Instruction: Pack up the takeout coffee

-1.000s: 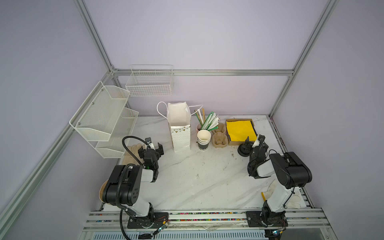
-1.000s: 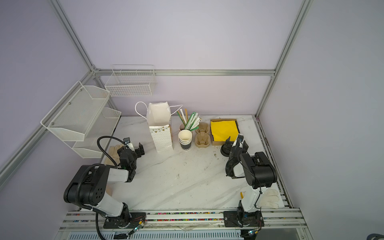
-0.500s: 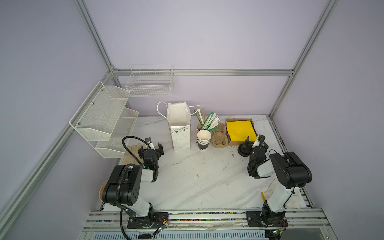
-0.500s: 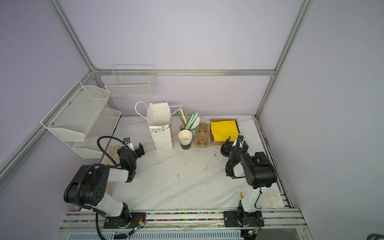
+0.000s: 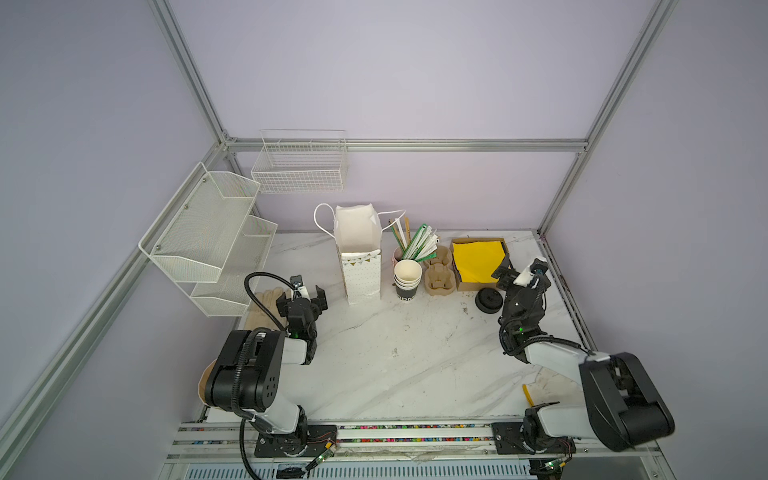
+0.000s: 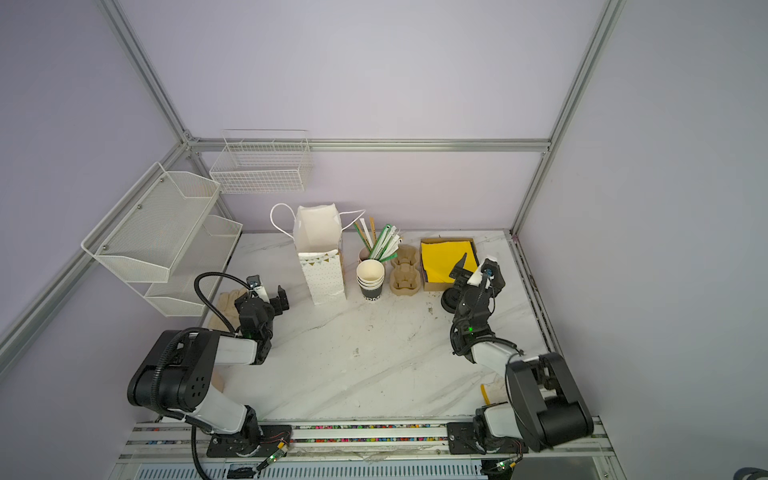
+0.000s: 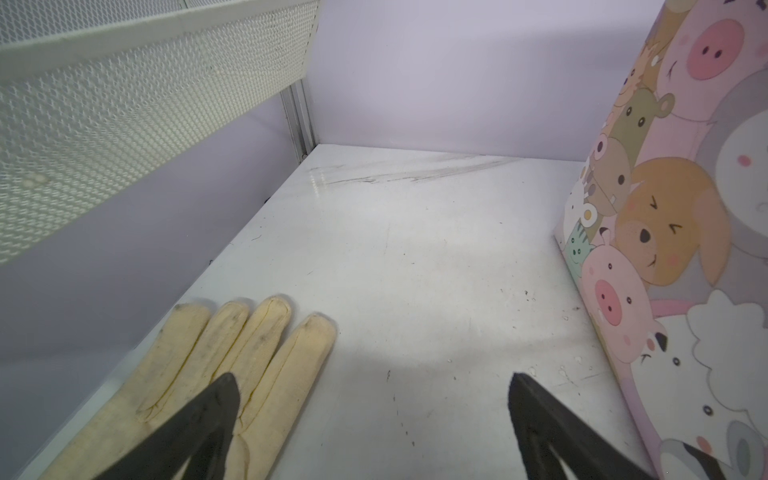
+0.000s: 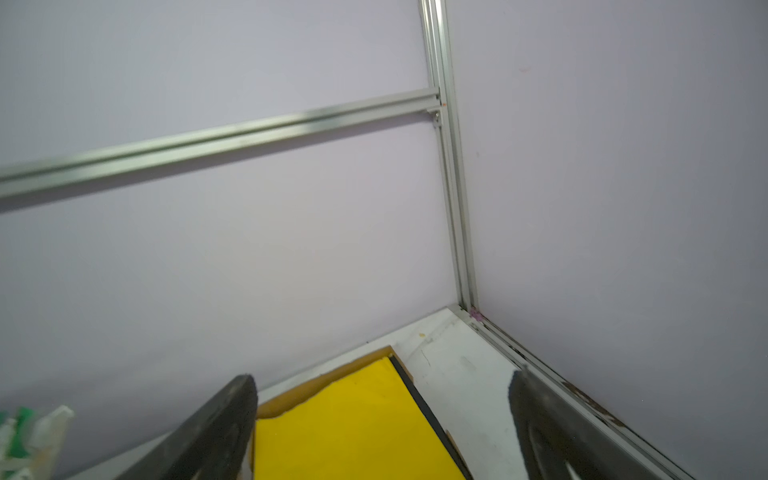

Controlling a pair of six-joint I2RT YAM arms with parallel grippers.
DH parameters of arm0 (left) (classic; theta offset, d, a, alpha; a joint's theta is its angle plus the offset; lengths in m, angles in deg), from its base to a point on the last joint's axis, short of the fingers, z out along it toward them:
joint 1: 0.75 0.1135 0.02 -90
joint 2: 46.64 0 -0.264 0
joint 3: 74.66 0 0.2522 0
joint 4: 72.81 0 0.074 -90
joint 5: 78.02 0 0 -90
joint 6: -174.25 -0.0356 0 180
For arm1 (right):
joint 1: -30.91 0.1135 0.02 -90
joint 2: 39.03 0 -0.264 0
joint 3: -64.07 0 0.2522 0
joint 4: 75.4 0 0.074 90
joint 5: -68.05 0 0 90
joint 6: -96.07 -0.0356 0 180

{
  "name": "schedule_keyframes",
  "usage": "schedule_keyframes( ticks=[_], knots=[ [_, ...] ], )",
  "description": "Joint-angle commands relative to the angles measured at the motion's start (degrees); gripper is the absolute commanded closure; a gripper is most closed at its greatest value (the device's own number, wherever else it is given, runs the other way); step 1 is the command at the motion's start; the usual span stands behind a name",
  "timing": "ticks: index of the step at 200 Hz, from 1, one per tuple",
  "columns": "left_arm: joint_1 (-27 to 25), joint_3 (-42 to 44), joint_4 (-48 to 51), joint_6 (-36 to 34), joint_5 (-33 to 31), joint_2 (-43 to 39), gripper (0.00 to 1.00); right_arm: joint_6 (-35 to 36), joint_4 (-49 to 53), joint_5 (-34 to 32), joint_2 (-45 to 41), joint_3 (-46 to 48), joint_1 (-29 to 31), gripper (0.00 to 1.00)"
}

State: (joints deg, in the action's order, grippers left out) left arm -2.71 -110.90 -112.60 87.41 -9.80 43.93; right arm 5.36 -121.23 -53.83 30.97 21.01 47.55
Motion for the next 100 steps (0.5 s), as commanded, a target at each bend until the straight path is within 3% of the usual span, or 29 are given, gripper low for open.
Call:
schedule_keyframes(
  ticks=[1, 10, 17, 27, 53, 64, 81, 100],
  knots=[
    [-0.1, 1.6, -2.8, -1.0, 0.1, -0.2, 0.00, -4.8, 12.9, 6.0, -8.8, -4.4, 0.8, 0.03],
    [-0.1, 1.8, -3.7, -1.6, 0.0, -0.9, 0.00, -9.0, 13.6, 10.9, -11.5, -5.4, 0.9, 0.03],
    [-0.2, 1.9, -1.9, -1.5, -0.7, -3.1, 0.00, -18.7, 15.4, 12.1, -13.3, -6.4, 0.8, 0.03],
    [-0.3, 1.0, 3.9, -0.7, -2.3, -8.0, 0.00, -25.0, 19.3, 15.2, -14.9, -8.3, 0.8, 0.03],
    [-0.3, -2.2, 19.5, 4.9, -3.8, -24.3, 0.00, -29.7, 33.1, 20.7, -14.3, -16.0, 0.8, 0.03],
    [-0.2, -4.5, 26.5, 8.7, -2.8, -30.7, 0.00, -27.8, 37.3, 25.3, -12.3, -19.6, 0.8, 0.03],
    [-0.2, -7.4, 35.3, 19.0, -3.9, -37.7, 0.00, -28.5, 45.0, 30.3, -8.8, -25.5, 1.4, 0.03],
    [-0.3, -13.6, 51.5, 32.9, -5.5, -41.5, 0.00, -27.3, 53.1, 29.9, -4.7, -31.4, 4.6, 0.03]
  ],
)
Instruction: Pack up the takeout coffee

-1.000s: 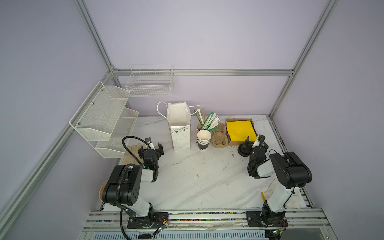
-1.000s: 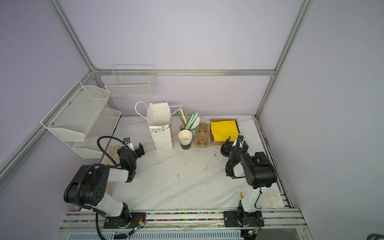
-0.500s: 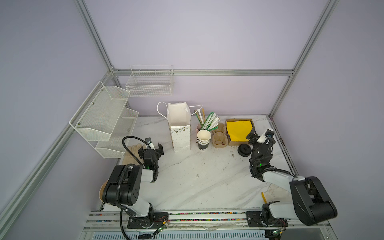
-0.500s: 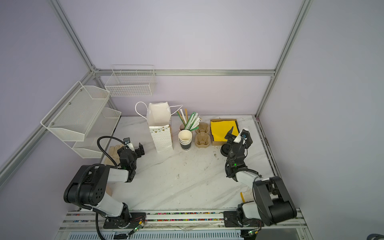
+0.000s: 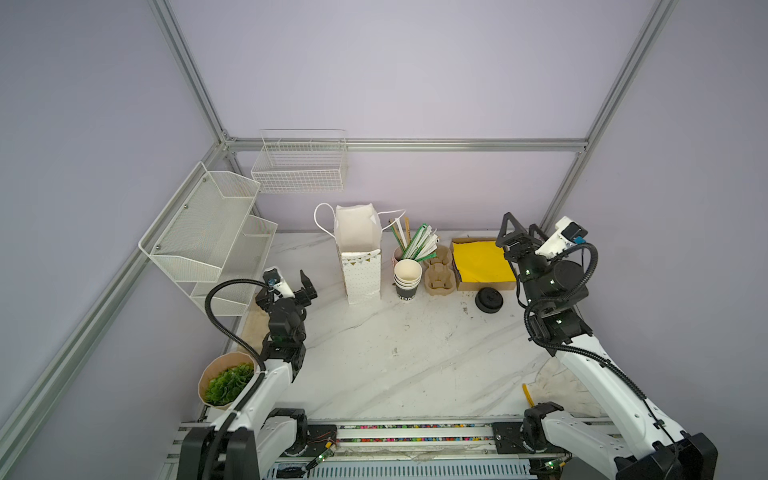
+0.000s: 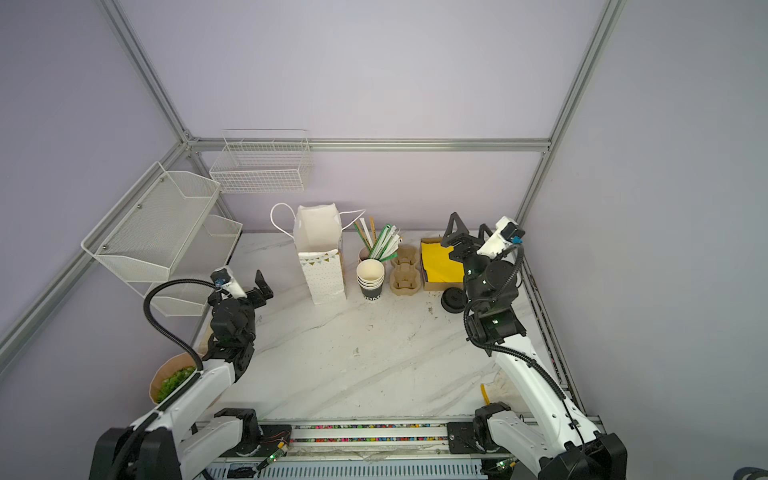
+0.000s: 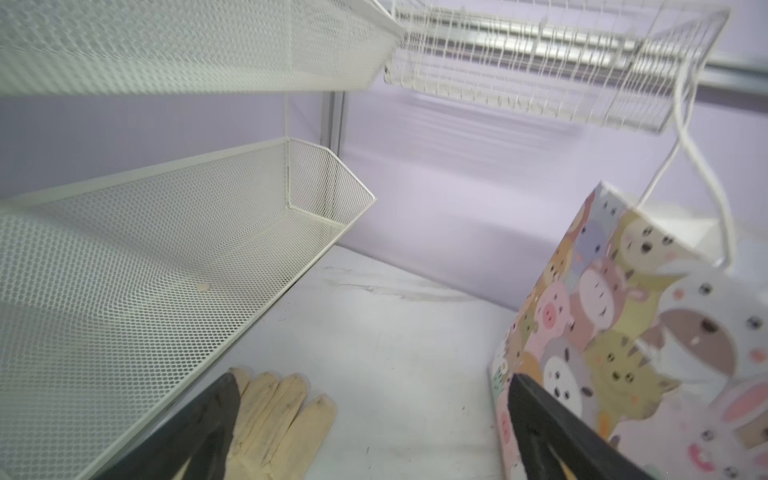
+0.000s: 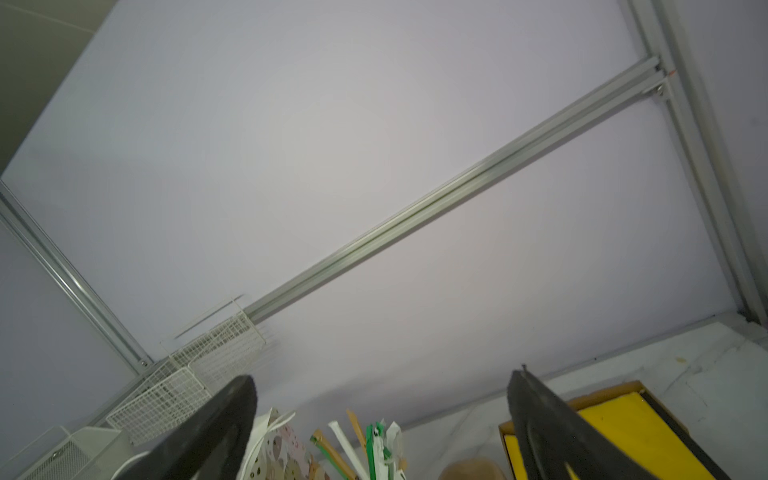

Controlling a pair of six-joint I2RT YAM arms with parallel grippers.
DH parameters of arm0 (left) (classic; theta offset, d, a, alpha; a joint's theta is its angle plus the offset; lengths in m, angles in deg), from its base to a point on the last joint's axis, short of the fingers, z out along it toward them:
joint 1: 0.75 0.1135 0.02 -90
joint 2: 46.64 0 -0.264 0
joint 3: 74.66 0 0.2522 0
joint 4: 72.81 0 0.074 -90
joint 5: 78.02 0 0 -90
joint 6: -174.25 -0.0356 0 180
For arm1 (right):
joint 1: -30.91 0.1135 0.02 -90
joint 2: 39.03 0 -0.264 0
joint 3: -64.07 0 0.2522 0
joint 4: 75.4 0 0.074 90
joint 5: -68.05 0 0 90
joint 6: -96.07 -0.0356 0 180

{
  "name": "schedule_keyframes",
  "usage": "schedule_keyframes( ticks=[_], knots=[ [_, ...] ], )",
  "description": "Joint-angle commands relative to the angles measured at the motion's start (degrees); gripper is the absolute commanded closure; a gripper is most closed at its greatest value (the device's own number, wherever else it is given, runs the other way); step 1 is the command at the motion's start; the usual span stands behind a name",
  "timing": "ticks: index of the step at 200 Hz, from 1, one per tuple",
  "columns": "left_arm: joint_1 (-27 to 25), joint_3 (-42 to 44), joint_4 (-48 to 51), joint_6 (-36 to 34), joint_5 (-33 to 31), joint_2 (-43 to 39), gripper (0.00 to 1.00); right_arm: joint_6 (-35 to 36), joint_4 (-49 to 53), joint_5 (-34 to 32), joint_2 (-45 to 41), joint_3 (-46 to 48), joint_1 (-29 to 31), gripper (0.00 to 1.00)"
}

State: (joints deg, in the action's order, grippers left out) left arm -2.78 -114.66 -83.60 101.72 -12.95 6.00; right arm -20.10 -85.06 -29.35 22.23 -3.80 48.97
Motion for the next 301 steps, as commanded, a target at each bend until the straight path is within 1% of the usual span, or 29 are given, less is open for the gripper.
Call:
schedule_keyframes(
  ticks=[1, 5, 15, 22, 35, 49, 66, 85, 115, 129, 137, 148, 172, 182, 191, 205, 220, 255, 278, 301],
  knots=[
    [-0.2, -10.2, 23.3, 18.9, -2.2, -3.8, 0.00, -1.7, 17.3, 5.3, 4.2, -6.9, 3.5, 0.03],
    [-0.2, -11.5, 25.8, 19.8, -1.6, -4.3, 0.00, -1.4, 18.9, 4.6, 5.2, -8.1, 4.6, 0.03],
    [-0.5, -13.8, 29.9, 19.1, 0.7, -5.5, 0.00, -0.7, 22.8, 2.4, 7.6, -11.1, 7.3, 0.03],
    [-0.7, -14.8, 31.8, 19.6, 2.0, -6.4, 0.00, -0.6, 25.1, 0.9, 9.2, -13.0, 9.2, 0.05],
    [-1.1, -16.1, 34.1, 21.5, 4.7, -7.9, 0.00, -0.6, 29.9, -1.0, 12.9, -16.9, 12.1, 0.10],
    [-2.0, -17.1, 34.5, 20.0, 10.5, -9.5, 0.00, -1.0, 34.4, -2.3, 16.6, -20.6, 15.2, 0.14],
    [-3.5, -18.7, 38.3, 20.4, 11.1, -10.5, 0.00, -1.2, 38.6, -2.9, 21.4, -24.0, 17.9, 0.17],
    [-4.2, -21.0, 42.5, 20.3, 12.2, -10.5, 0.00, -1.3, 44.2, -1.8, 27.1, -28.5, 19.2, 0.23],
    [-4.9, -25.5, 47.4, 17.6, 16.6, -6.4, 0.00, -1.2, 50.1, -1.1, 34.9, -34.0, 19.4, 0.28],
    [-4.9, -27.6, 50.1, 17.4, 17.6, -3.6, 0.00, -1.1, 51.9, -1.2, 37.3, -36.0, 19.5, 0.35],
    [-4.9, -28.5, 51.2, 17.5, 18.2, -2.3, 0.00, -1.1, 52.4, -0.9, 38.4, -36.6, 19.4, 0.36],
    [-5.0, -28.7, 51.7, 17.5, 18.6, -1.2, 0.00, -1.0, 52.4, -0.2, 39.9, -37.4, 19.4, 0.37],
    [-5.0, -27.9, 51.6, 17.8, 18.1, 0.2, 0.00, -0.5, 54.2, 0.0, 44.3, -41.0, 19.4, 0.44],
    [-5.0, -27.4, 51.6, 18.1, 18.3, 0.7, 0.00, -0.3, 54.3, 0.3, 45.7, -41.9, 19.4, 0.50],
    [-5.0, -26.9, 51.4, 18.4, 19.4, 1.3, 0.00, -0.2, 54.5, 0.3, 47.0, -42.9, 19.3, 0.52],
    [-5.0, -26.8, 51.6, 18.3, 21.4, 2.3, 0.00, -0.2, 55.0, 0.5, 48.4, -44.2, 19.0, 0.60],
    [-5.0, -27.0, 51.9, 18.3, 22.7, 3.0, 0.00, 0.1, 55.7, 0.5, 49.7, -45.7, 18.5, 0.61],
    [-5.0, -27.1, 51.9, 18.4, 23.6, 3.3, 0.00, 0.8, 58.5, 0.5, 52.2, -49.5, 17.5, 0.62],
    [-5.0, -27.0, 51.7, 18.4, 24.2, 3.3, 0.00, 1.1, 59.5, -1.0, 52.3, -50.2, 17.4, 0.62],
    [-5.0, -27.0, 51.6, 18.5, 24.8, 3.6, 0.00, 1.5, 59.8, -0.1, 53.0, -50.3, 17.4, 0.62]
  ],
)
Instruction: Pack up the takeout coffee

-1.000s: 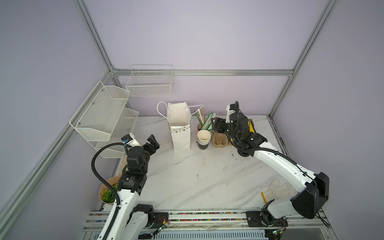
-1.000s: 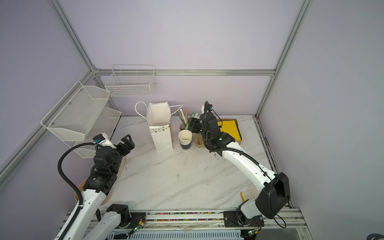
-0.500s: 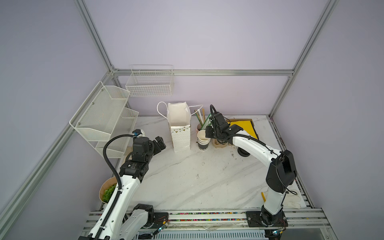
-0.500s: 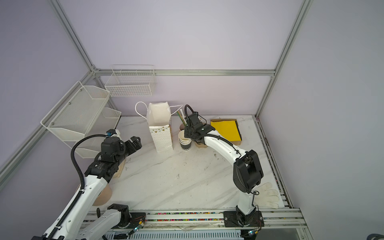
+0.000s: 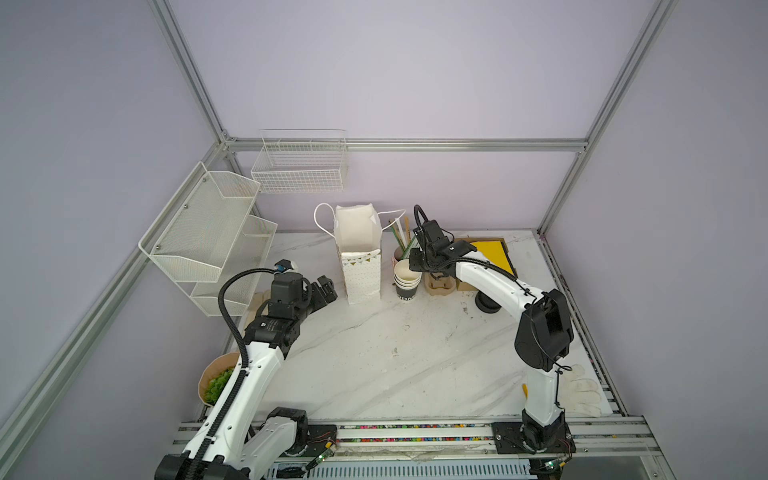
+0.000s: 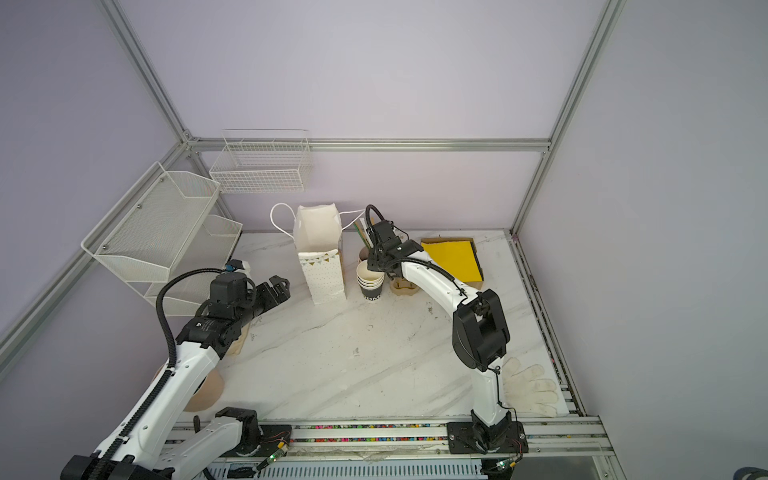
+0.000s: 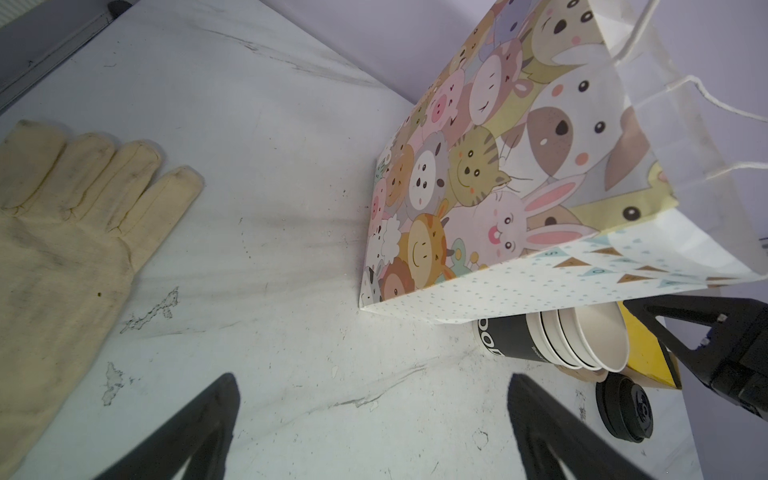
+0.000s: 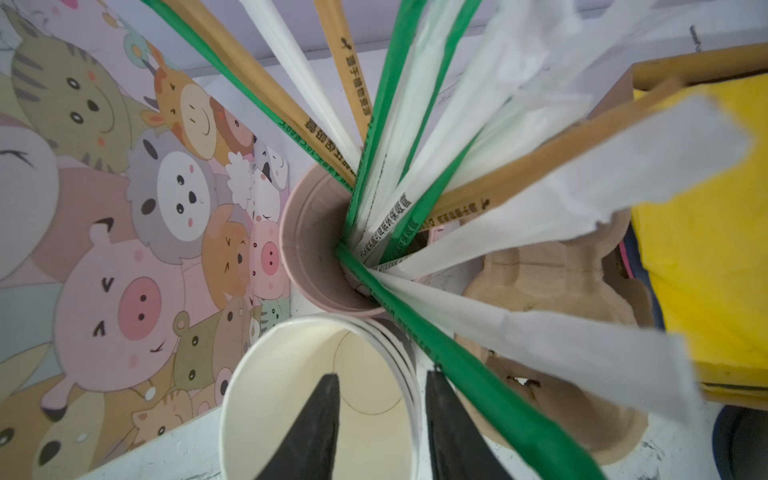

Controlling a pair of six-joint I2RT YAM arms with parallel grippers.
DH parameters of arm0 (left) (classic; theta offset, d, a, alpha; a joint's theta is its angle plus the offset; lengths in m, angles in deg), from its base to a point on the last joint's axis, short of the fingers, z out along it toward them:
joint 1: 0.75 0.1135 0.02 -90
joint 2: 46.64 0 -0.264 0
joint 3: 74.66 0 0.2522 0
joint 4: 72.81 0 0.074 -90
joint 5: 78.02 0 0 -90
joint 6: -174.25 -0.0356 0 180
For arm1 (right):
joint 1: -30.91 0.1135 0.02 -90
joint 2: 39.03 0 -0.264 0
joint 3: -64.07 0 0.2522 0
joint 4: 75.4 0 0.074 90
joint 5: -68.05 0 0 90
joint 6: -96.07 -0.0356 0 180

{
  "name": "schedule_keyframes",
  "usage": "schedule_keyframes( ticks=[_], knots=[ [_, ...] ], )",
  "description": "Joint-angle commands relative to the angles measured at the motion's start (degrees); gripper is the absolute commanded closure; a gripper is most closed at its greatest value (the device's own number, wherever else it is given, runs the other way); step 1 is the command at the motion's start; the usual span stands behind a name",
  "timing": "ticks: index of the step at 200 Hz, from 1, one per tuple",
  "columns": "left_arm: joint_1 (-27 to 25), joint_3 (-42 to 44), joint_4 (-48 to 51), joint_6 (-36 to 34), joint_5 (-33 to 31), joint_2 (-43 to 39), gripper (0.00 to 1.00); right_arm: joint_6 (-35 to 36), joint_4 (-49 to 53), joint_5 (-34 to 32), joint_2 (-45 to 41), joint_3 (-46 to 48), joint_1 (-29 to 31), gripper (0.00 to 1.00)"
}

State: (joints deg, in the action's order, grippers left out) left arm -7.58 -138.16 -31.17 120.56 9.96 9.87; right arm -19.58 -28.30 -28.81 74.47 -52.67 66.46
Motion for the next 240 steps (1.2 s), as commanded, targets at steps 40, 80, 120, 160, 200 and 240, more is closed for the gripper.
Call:
schedule_keyframes(
  ticks=[40, 80, 120, 160, 200, 240],
  knots=[
    [-0.2, -3.5, -0.8, -0.4, 2.5, -0.2, 0.00, 1.0, 3.7, -0.1, 2.1, -1.8, -0.1, 0.68],
    [-0.2, -3.4, -0.8, -0.5, 2.5, -0.3, 0.00, 1.0, 3.8, 0.4, 2.9, -2.5, -0.1, 0.76],
    [-0.2, -3.3, -0.8, -0.6, 2.5, -0.2, 0.00, 1.0, 3.8, 0.5, 2.9, -2.5, -0.1, 0.91],
    [-0.2, -3.5, -0.4, -0.9, 3.8, 0.5, 0.00, 1.0, 4.2, 0.6, 2.9, -2.5, -0.1, 1.00],
    [-1.0, -4.3, 0.5, -1.6, 7.0, 2.2, 0.00, 1.5, 4.0, 1.4, 0.6, -2.3, 0.0, 1.00],
    [-5.3, -6.6, 3.1, -0.3, 6.9, 4.1, 0.00, 2.5, -2.8, 4.9, -4.8, 5.4, 0.0, 1.00]
  ],
)
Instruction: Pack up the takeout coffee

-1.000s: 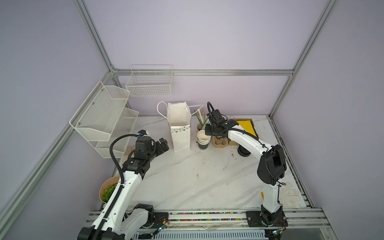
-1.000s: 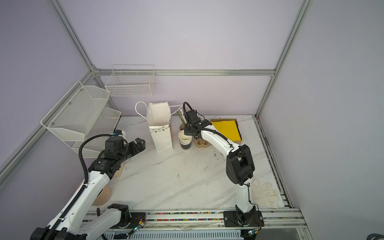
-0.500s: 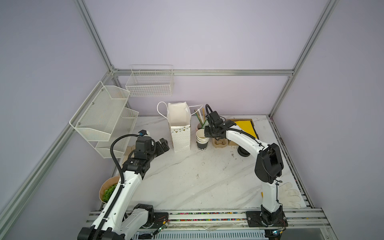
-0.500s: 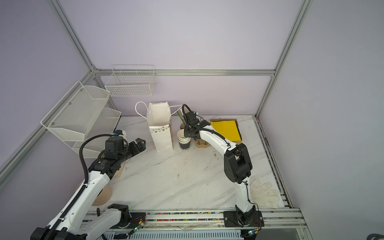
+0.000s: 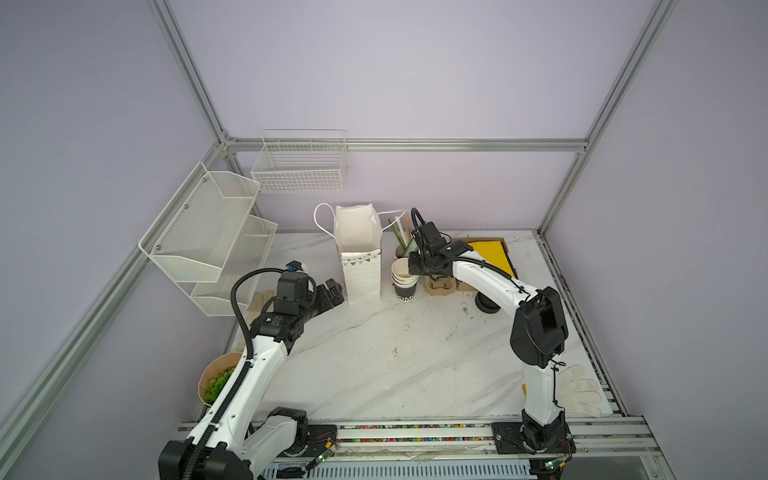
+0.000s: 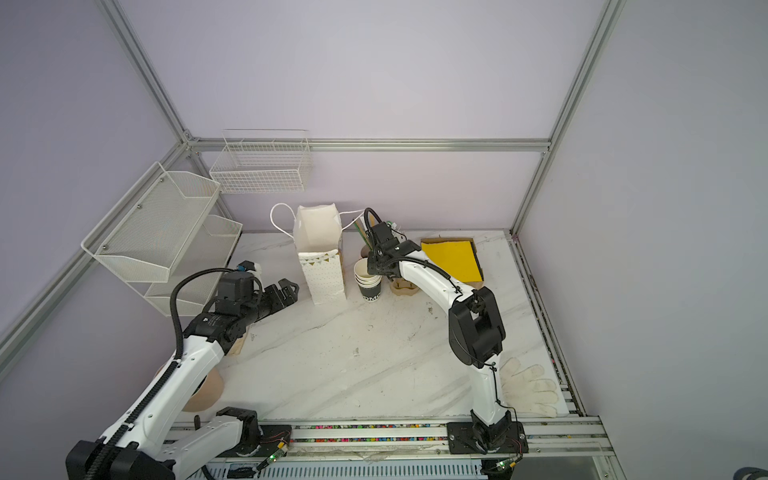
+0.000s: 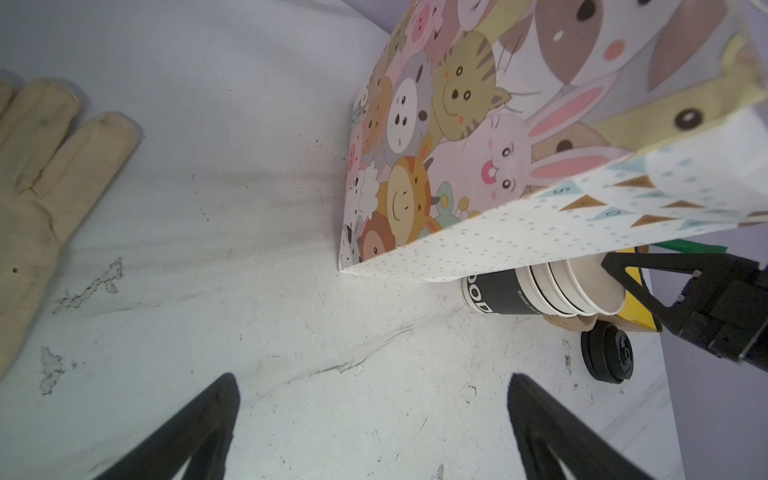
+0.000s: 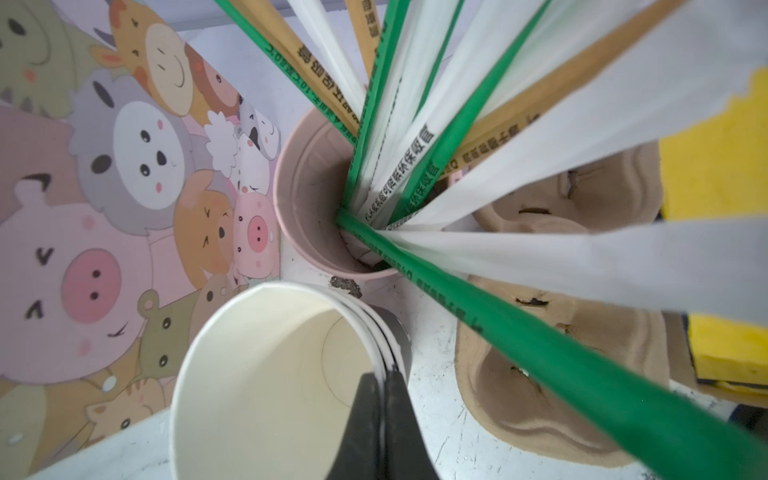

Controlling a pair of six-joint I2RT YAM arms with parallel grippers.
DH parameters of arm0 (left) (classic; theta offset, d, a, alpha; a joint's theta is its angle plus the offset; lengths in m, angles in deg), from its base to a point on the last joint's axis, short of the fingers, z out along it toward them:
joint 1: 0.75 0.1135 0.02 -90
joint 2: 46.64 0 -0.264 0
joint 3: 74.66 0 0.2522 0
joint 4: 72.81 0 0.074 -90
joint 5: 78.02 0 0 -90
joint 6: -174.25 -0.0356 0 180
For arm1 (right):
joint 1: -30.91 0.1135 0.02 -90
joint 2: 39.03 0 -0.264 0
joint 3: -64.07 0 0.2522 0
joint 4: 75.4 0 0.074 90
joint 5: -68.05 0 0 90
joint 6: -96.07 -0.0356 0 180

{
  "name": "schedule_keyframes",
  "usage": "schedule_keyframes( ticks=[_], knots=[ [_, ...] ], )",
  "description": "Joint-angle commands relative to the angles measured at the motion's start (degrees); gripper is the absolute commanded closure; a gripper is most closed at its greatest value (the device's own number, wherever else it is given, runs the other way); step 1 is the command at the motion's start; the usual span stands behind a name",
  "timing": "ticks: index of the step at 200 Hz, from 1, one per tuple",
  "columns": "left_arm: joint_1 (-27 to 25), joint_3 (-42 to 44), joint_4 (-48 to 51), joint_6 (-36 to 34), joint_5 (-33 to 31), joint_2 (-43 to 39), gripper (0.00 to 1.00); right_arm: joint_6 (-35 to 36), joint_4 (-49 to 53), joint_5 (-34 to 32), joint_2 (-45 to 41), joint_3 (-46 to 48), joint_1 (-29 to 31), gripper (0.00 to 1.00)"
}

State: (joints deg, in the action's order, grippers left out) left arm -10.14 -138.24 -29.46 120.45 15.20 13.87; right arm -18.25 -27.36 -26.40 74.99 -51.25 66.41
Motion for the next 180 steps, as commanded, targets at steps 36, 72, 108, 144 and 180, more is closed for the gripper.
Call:
schedule_keyframes(
  ticks=[36, 72, 108, 144, 180],
  knots=[
    [-6.9, -6.4, 1.1, 4.8, 2.5, 0.9, 0.00, 2.4, -9.5, 3.2, -9.7, 10.3, 0.1, 1.00],
    [-11.6, -6.5, -1.0, 9.6, 4.2, 3.1, 0.00, 4.6, -12.7, 3.2, -13.5, 14.5, 0.1, 1.00],
    [-14.5, -4.5, -6.6, 14.4, 6.8, 6.9, 0.00, 5.5, -15.4, 4.8, -15.8, 18.4, 0.1, 1.00],
    [-15.8, -4.4, -11.8, 16.9, 10.1, 10.9, 0.00, 6.1, -15.9, 5.4, -16.9, 20.1, 0.1, 1.00],
    [-16.3, -3.8, -16.0, 18.6, 10.3, 13.5, 0.00, 6.0, -16.2, 6.5, -16.4, 20.4, 0.1, 1.00]
  ],
)
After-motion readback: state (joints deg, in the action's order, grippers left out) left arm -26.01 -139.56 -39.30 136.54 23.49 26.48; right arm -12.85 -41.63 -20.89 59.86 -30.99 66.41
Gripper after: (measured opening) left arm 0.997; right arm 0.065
